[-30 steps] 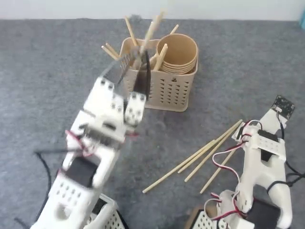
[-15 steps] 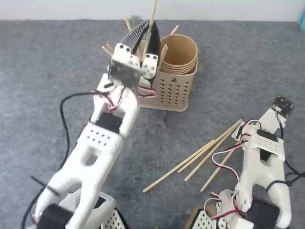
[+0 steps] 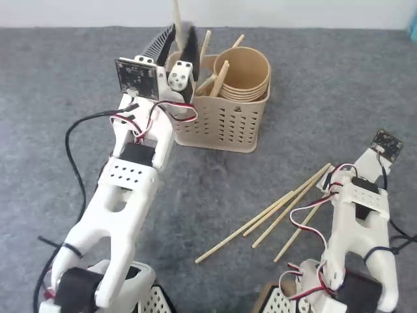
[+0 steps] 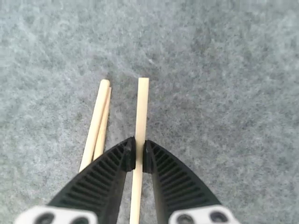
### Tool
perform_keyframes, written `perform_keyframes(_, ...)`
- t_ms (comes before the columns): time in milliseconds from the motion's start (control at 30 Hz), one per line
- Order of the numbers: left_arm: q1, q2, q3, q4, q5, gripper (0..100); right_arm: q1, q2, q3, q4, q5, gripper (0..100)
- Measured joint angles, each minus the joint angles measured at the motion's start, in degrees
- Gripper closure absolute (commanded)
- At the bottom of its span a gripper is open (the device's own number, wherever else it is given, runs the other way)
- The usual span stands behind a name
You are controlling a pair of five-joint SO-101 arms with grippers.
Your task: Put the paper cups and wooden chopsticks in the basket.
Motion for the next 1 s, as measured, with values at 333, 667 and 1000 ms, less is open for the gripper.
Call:
perform_keyframes(333,-0.97,-6.95,5.54,2.02,0.18,64,0.00,0.00,0.00,0.00,0.00,99.1)
perform_keyframes(667,-1.58,-37.27,-2.73,48.26,0.18,64,0.00,0.00,0.00,0.00,0.00,99.1)
perform_keyframes(1000,-14.07,-36.40,-4.75,67.16,0.18,96,0.00,0.00,0.70,0.00,0.00,99.1)
